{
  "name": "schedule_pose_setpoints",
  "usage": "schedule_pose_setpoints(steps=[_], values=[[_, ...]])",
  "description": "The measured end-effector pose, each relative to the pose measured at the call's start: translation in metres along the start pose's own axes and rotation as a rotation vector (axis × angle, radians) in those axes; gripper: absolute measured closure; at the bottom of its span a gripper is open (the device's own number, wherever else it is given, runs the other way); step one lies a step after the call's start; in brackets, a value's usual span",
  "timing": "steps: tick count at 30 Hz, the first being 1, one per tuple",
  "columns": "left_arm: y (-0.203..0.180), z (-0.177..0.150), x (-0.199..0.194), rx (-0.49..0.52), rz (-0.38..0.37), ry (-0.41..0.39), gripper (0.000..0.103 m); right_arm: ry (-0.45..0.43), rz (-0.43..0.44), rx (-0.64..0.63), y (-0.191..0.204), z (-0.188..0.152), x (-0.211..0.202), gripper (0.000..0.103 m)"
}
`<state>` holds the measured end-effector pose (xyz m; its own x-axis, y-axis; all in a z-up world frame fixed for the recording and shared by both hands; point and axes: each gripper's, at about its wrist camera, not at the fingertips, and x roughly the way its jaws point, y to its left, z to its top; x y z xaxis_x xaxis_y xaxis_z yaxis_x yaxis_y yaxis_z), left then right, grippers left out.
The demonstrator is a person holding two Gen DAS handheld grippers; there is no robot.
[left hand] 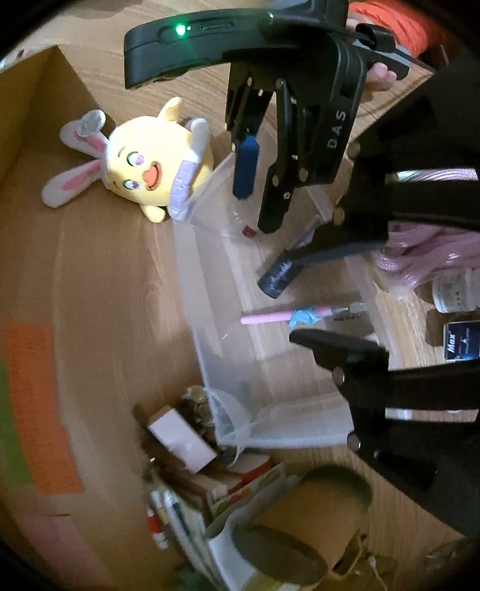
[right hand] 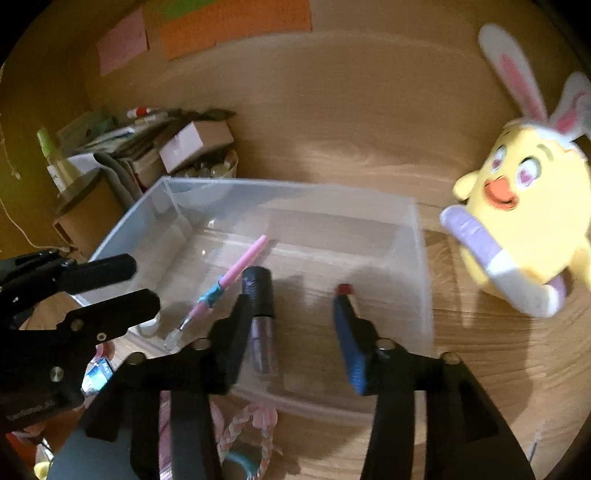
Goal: Organize objects
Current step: 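Carry the toothbrush and tube into the clear bin and release both, then withdraw both grippers from the bin toward the remaining items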
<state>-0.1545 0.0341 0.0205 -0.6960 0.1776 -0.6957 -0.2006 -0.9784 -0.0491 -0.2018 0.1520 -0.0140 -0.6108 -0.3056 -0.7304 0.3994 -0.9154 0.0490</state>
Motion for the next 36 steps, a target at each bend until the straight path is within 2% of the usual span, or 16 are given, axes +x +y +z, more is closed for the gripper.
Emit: schedule_pose_setpoints(steps=[2,4,8,10,17,20,25,31,36], values=[[0.000,0.000,-0.010,0.003,0.013,-0.027,0.041,-0.024,-0.014,-0.005,0.002,-0.001,-0.012,0.048],[0.001,-0.002,-0.024,0.002,0.037,-0.065,0.027,-0.050,-0.020,-0.003,0.003,-0.004,-0.025,0.032],[0.006,-0.005,-0.046,-0.010,0.078,-0.115,0.007,-0.104,-0.042,-0.013,0.009,-0.014,-0.051,0.025],[0.011,-0.008,-0.057,-0.024,0.096,-0.136,0.005,-0.122,-0.056,-0.017,0.012,-0.021,-0.062,0.020],[0.032,-0.034,-0.082,-0.046,0.159,-0.152,0.001,-0.097,-0.038,0.028,0.012,-0.060,-0.074,0.018],[0.041,-0.049,-0.080,-0.059,0.178,-0.117,0.001,-0.066,-0.064,0.046,0.012,-0.080,-0.070,0.018],[0.050,-0.079,-0.064,-0.059,0.191,-0.014,0.001,-0.016,-0.107,0.060,0.011,-0.109,-0.063,0.018],[0.053,-0.114,-0.049,-0.065,0.176,0.091,0.001,0.040,-0.055,0.124,0.008,-0.131,-0.059,0.018],[0.051,-0.136,-0.040,-0.050,0.178,0.144,0.001,0.084,-0.052,0.148,0.011,-0.143,-0.051,0.018]])
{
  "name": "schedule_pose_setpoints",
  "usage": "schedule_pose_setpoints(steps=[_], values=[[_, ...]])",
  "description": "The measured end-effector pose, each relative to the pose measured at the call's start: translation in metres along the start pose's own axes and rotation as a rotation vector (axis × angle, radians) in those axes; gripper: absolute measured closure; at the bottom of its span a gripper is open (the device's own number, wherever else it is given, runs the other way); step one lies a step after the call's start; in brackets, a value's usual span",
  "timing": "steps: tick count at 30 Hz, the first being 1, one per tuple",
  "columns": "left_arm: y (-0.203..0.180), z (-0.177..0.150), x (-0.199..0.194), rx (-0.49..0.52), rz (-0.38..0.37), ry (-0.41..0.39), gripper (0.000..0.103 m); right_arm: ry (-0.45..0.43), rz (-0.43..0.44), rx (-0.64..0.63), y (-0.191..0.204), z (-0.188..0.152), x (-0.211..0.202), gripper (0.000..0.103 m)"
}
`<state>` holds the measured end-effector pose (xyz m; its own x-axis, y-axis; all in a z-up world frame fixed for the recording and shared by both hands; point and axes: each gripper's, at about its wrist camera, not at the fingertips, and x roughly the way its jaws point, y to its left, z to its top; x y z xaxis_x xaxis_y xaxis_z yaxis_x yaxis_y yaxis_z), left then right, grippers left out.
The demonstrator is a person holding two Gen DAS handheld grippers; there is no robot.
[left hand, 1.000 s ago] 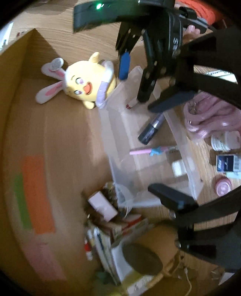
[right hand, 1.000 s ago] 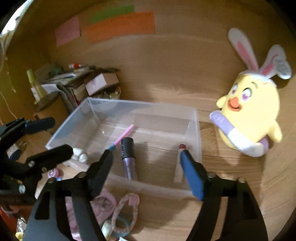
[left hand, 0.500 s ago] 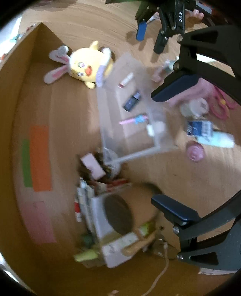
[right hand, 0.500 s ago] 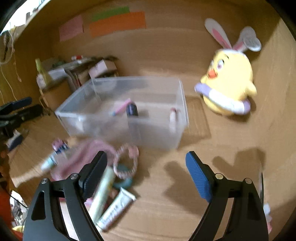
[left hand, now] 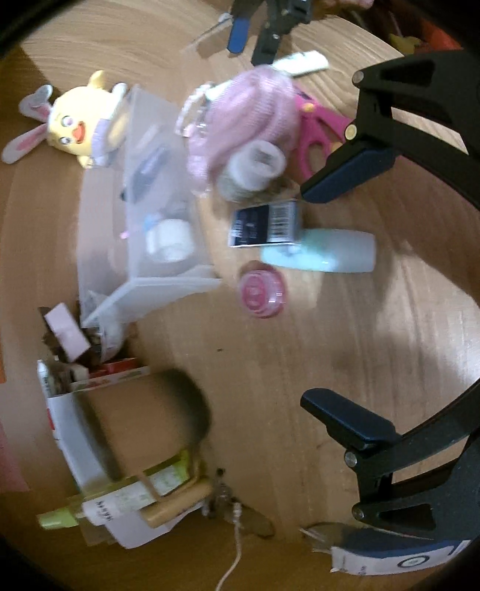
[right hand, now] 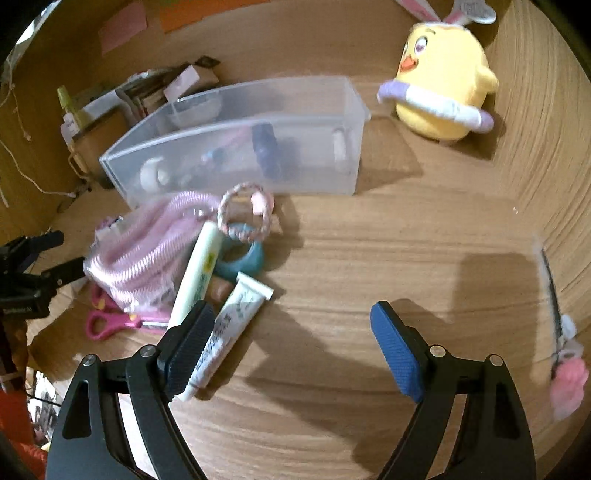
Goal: Organize objects
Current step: 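Withdraw both grippers from the bin toward the remaining items, then grasp the white toothpaste tube with the right gripper while the left grasps the pale green tube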
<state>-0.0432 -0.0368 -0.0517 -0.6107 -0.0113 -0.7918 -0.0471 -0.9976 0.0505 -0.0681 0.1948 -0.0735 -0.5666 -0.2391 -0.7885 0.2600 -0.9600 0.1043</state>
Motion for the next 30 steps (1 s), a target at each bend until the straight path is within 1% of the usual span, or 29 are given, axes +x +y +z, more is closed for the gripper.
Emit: schedule_pose_setpoints(steps=[3,4,6,8,9,10,11,12,13,14,15,17,18,19,20,22,23,25,28,30], values=[[0.000,-0.006,0.006,-0.008,0.001,0.019,0.001,-0.004,-0.006,0.007,0.003,-0.003,0.000,0.018],[0.000,-0.006,0.007,-0.011,0.002,0.021,0.002,-0.007,-0.009,0.001,0.005,-0.004,0.000,0.020],[-0.001,-0.006,0.008,-0.018,0.004,0.017,0.005,-0.009,0.003,-0.008,0.007,-0.005,0.000,0.022],[-0.002,-0.006,0.008,-0.014,-0.002,0.016,0.019,-0.014,0.001,-0.014,0.009,-0.006,-0.002,0.030],[-0.001,-0.005,0.008,-0.017,-0.011,0.014,0.021,-0.016,0.002,-0.022,0.010,-0.007,-0.002,0.036],[-0.001,-0.005,0.008,-0.020,-0.012,0.014,0.025,-0.017,0.003,-0.028,0.010,-0.008,-0.004,0.041],[-0.001,-0.004,0.008,-0.023,-0.013,0.013,0.030,-0.018,0.004,-0.029,0.010,-0.008,-0.004,0.044],[-0.002,-0.004,0.008,-0.026,-0.023,0.014,0.033,-0.019,0.003,-0.031,0.011,-0.009,-0.006,0.049],[-0.002,-0.004,0.008,-0.029,-0.032,0.014,0.037,-0.019,0.002,-0.037,0.011,-0.010,-0.006,0.054],[-0.002,-0.004,0.008,-0.032,-0.042,0.013,0.041,-0.019,0.002,-0.043,0.012,-0.011,-0.007,0.056],[-0.003,-0.004,0.007,-0.032,-0.040,0.010,0.043,-0.020,0.003,-0.049,0.012,-0.012,-0.008,0.060],[-0.004,-0.003,0.006,-0.028,-0.044,0.002,0.053,-0.021,0.003,-0.066,0.013,-0.014,-0.010,0.066],[-0.005,-0.004,0.005,-0.027,-0.044,-0.003,0.055,-0.023,-0.005,-0.074,0.014,-0.015,-0.011,0.071],[-0.005,-0.005,0.004,-0.027,-0.043,-0.009,0.059,-0.025,-0.016,-0.084,0.016,-0.016,-0.011,0.076],[-0.006,-0.005,0.004,-0.028,-0.041,-0.011,0.063,-0.027,-0.023,-0.092,0.017,-0.017,-0.012,0.078],[-0.006,-0.006,0.003,-0.030,-0.037,-0.018,0.070,-0.031,-0.023,-0.102,0.018,-0.018,-0.013,0.088],[-0.005,-0.006,0.003,-0.029,-0.036,-0.020,0.074,-0.032,-0.022,-0.102,0.018,-0.018,-0.013,0.088],[-0.003,-0.007,0.002,-0.030,-0.040,-0.024,0.078,-0.037,-0.010,-0.091,0.016,-0.019,-0.013,0.088],[0.002,-0.009,-0.002,-0.045,-0.050,-0.031,0.079,-0.047,0.023,-0.061,0.010,-0.016,-0.015,0.088],[0.004,-0.009,-0.008,-0.051,-0.045,-0.050,0.079,-0.063,0.032,-0.046,0.008,-0.013,-0.018,0.088]])
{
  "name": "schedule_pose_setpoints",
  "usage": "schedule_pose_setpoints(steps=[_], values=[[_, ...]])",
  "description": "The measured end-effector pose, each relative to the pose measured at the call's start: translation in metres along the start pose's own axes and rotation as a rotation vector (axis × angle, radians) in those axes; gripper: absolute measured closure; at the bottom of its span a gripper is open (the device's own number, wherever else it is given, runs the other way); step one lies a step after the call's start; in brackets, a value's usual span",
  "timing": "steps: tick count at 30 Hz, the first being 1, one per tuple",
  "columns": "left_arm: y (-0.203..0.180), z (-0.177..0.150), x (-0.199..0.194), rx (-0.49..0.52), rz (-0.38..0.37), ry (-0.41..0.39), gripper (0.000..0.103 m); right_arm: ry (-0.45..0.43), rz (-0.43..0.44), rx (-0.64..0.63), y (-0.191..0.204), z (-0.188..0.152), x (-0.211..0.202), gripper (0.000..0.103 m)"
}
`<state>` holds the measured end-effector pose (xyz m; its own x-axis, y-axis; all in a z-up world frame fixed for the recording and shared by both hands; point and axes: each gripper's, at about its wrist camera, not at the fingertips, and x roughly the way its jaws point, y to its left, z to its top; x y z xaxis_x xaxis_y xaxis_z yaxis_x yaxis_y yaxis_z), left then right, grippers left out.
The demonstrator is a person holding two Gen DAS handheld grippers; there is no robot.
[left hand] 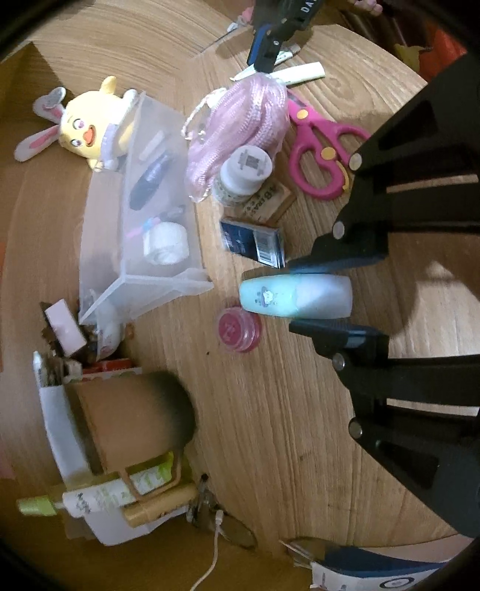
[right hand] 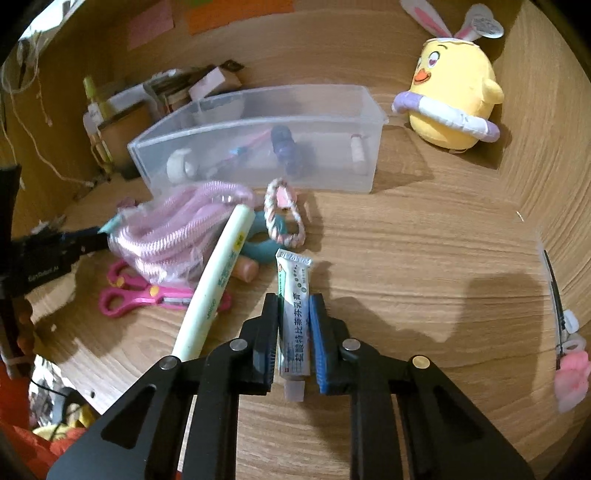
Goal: Organize objects
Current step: 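Grasp the white toothpaste tube with the right gripper while the left grasps the pale green tube, then carry both tubes into the clear bin and open both grippers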
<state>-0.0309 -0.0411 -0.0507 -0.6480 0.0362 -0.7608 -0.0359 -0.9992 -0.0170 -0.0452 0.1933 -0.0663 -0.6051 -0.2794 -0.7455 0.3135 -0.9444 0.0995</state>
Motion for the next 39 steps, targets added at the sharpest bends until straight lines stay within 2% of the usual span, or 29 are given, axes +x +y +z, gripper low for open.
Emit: schedule_pose_setpoints(steps=[6,9,16,26,29,35,39], values=[[0.000,0.008,-0.021,-0.008,-0.003,-0.062,0.082,-0.070,0.009,0.021,-0.008,0.018,-0.015,0.088],[-0.002,0.016,-0.029,-0.012,-0.015,-0.094,0.089,-0.101,0.018,0.028,-0.010,0.028,-0.021,0.088],[-0.002,0.041,-0.044,-0.018,-0.040,-0.175,0.089,-0.159,0.031,-0.004,-0.010,0.058,-0.026,0.088],[-0.001,0.087,-0.064,-0.040,-0.117,-0.274,0.089,-0.229,0.042,-0.059,-0.002,0.105,-0.027,0.088],[-0.005,0.104,-0.064,-0.028,-0.115,-0.293,0.089,-0.243,0.041,-0.068,0.000,0.118,-0.025,0.088],[-0.011,0.126,-0.044,-0.021,-0.158,-0.253,0.089,-0.241,0.051,-0.080,0.002,0.140,-0.009,0.088],[-0.019,0.134,-0.020,-0.007,-0.188,-0.204,0.089,-0.194,0.064,-0.091,0.005,0.148,0.016,0.088]])
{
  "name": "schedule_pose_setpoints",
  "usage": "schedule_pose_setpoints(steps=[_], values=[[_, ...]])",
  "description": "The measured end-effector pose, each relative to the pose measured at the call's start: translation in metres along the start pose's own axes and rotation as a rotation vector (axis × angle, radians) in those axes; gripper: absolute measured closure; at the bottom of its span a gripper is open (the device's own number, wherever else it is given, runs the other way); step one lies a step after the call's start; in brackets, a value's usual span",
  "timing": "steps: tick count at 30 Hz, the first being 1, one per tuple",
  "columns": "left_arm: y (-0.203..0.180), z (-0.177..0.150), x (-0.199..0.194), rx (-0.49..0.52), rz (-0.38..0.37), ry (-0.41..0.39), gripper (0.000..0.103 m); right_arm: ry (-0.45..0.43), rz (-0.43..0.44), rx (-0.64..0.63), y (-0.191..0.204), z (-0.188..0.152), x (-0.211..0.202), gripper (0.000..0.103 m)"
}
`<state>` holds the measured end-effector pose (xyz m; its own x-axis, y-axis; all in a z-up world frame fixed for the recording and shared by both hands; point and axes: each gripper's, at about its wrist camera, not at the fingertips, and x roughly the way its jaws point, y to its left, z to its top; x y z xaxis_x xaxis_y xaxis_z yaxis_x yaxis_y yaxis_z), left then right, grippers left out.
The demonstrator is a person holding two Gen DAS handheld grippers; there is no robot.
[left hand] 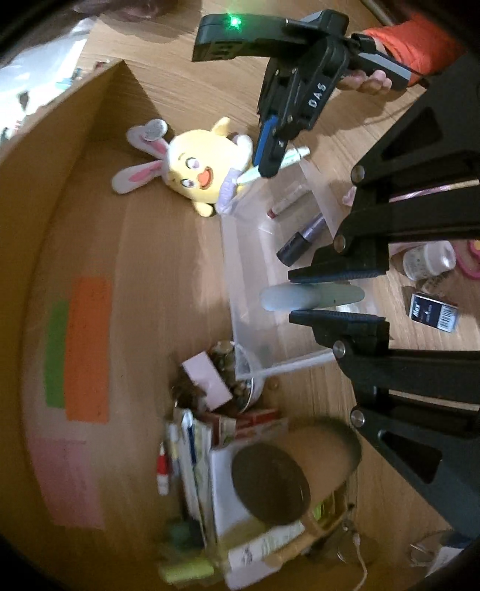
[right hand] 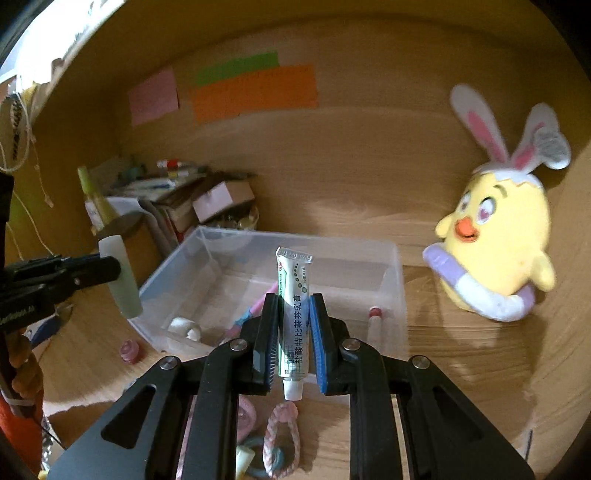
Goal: Organize objects
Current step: 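Carry both tubes into the clear bin and open both grippers, then withdraw both grippers from the bin toward the remaining items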
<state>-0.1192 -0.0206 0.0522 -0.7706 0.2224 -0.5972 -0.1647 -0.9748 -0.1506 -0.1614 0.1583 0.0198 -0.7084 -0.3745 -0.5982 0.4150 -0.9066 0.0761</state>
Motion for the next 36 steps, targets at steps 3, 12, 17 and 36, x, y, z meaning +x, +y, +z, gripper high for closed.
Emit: schedule_pose_setpoints(steps=[3,12,17,36], values=[[-0.003,0.000,0.020,0.005,0.000,0.035,0.089,0.046,0.004,-0.013,0.001,-0.001,0.020,0.088],[-0.007,-0.001,0.058,0.015,-0.015,0.122,0.089,0.144,-0.002,-0.033,-0.002,-0.007,0.054,0.088],[-0.012,-0.004,0.060,0.031,-0.024,0.142,0.089,0.174,0.011,-0.051,0.004,-0.011,0.057,0.088],[0.019,-0.017,-0.023,0.007,0.137,-0.019,0.011,0.065,-0.031,-0.054,0.010,-0.021,-0.009,0.041]])
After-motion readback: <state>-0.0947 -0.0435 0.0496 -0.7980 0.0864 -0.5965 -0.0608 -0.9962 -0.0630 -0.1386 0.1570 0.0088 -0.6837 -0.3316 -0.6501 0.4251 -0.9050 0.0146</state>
